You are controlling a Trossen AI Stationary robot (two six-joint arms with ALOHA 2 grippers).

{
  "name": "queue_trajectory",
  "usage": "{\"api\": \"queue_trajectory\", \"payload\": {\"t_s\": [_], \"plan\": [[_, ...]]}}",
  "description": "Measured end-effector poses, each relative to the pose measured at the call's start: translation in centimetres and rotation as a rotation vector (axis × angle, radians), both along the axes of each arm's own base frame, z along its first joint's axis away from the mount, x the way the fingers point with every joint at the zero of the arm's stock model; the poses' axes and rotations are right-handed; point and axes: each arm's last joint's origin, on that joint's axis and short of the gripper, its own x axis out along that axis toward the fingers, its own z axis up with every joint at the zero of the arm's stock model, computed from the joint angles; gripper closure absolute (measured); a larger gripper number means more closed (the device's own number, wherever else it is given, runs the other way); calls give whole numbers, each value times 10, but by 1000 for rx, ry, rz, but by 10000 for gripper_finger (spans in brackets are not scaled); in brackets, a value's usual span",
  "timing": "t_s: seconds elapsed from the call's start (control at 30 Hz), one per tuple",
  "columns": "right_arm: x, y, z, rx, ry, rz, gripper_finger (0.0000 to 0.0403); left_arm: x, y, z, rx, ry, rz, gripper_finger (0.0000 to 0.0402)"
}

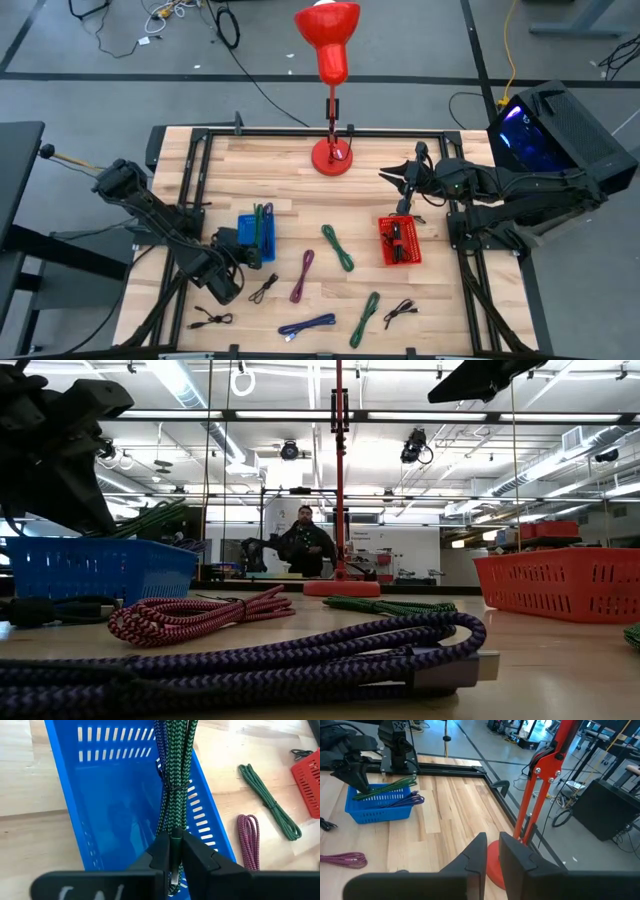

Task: Pick & Place USB Port
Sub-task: Put the green and black charger cable into the blue bin

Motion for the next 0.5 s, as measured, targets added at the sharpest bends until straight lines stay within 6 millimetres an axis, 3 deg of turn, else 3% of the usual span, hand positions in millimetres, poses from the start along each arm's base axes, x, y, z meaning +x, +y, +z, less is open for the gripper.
{"api": "queue_trajectory", "payload": {"t_s": [0.5], "plan": [[0,0,0,2,4,0,352,2,9,0,45,39,25,301]]}}
